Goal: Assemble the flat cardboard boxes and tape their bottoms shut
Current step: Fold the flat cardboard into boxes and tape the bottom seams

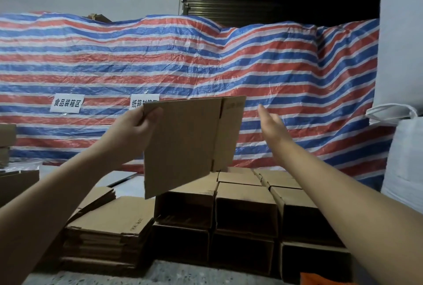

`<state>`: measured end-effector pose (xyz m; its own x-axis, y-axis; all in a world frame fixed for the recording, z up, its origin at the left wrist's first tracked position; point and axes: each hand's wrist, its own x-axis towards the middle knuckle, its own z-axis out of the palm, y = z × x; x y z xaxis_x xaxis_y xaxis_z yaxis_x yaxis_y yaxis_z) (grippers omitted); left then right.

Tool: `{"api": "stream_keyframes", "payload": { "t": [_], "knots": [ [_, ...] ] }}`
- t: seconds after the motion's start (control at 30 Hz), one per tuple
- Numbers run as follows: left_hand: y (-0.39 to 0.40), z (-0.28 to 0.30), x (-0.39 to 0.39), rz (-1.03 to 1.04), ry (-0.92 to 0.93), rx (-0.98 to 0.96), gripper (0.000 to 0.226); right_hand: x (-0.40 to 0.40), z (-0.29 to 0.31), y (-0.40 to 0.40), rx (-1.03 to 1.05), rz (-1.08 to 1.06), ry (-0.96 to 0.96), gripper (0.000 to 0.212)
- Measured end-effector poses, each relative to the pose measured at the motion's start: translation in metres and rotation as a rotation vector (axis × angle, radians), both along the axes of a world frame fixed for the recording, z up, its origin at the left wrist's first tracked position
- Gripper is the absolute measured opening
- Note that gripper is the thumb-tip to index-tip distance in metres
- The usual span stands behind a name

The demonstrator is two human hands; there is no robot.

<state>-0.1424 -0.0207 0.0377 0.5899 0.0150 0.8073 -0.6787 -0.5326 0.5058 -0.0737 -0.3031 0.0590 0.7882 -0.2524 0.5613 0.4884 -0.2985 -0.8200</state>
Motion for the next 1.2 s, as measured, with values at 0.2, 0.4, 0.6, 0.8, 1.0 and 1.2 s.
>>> {"api": "stream_keyframes", "payload": {
  "t": [0.2,0.4,0.6,0.8,1.0,1.2],
  "knots": [
    [-0.014,-0.012,0.009,-0.394,0.263,-0.115,0.033,-0.023,-0.004,-0.022,0.087,0.06,-0.053,0.049],
    [-0.008,-0.044,0.042,-0.677,0.552,-0.279,0.052,-0.033,-0.053,-0.028,0.261,-0.106,-0.011,0.041],
    [-0.034,-0.097,0.053,-0.524,0.633,-0.364,0.072,-0.045,-0.121,-0.031,0.352,-0.089,0.127,0.052],
    [-0.063,-0.158,0.044,-0.3,0.799,-0.453,0.048,-0.051,-0.182,-0.043,0.389,-0.057,0.38,0.055],
    [-0.07,-0.178,0.042,-0.248,0.836,-0.461,0.037,-0.047,-0.206,-0.052,0.364,-0.032,0.417,0.053],
    [-0.054,-0.148,0.046,-0.381,0.902,-0.216,0.032,-0.043,-0.209,-0.049,0.38,-0.069,0.415,0.052]
  ]
}}
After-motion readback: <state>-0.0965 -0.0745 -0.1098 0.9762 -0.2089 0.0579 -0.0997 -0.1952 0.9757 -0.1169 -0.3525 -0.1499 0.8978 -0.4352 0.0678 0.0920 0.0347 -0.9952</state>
